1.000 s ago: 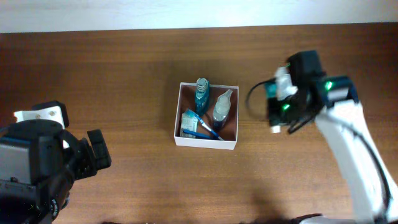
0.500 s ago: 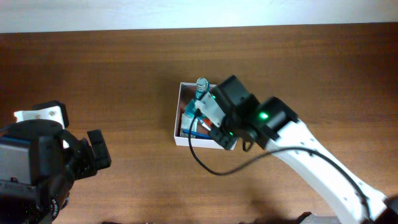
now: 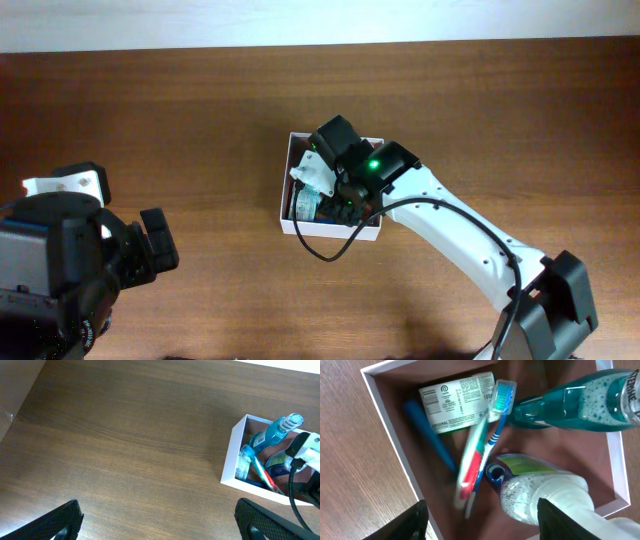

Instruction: Pack container

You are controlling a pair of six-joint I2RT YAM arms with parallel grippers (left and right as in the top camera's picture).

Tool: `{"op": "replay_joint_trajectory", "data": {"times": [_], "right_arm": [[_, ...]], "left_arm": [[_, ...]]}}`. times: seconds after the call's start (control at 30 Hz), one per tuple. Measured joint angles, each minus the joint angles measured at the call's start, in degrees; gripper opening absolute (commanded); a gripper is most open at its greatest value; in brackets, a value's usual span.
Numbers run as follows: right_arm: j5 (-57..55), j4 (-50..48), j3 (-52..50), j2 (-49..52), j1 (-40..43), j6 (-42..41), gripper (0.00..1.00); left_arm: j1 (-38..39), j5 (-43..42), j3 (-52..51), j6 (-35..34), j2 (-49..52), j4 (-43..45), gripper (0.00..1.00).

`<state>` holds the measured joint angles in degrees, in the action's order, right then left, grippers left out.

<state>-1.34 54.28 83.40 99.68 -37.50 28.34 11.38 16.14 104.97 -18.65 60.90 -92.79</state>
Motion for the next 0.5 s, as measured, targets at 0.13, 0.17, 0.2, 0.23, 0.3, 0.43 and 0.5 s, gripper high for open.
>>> {"op": "replay_joint_trajectory", "data": {"times": [0.13,0.17,0.2,0.23,0.3,0.43,0.5], "right_arm": [[-0.31,3.23,1.05,-2.34,0.00,-5.09,0.74],[-0.37,4.72,1.88,-3.85,0.00,-6.80,0.99],[-0.37,6.32,2.99,-5.66,0.00,-8.70,0.99],[-0.37,7.69,3.98,-7.21,0.00,-10.19,0.99],[-0.39,11.41,6.51,-12.39,0.00,-13.42,0.99],[-0.39,15.02,9.40,-24.24,0.00,-18.12,0.99],[-0.37,16.35,9.40,-28.17,0.00,-19.21,0.99]], "left_arm": [[0.00,0.00,-0.02,0.00,0.00,0.02,0.99],[0.00,0.00,0.00,0.00,0.00,0.00,0.99],[0.00,0.00,0.00,0.00,0.00,0.00,0.99],[0.00,0.00,-0.02,0.00,0.00,0.02,0.99],[0.00,0.00,-0.02,0.00,0.00,0.00,0.99],[0.00,0.00,0.00,0.00,0.00,0.04,0.99],[0.00,0.02,0.00,0.00,0.00,0.00,0.99]]}}
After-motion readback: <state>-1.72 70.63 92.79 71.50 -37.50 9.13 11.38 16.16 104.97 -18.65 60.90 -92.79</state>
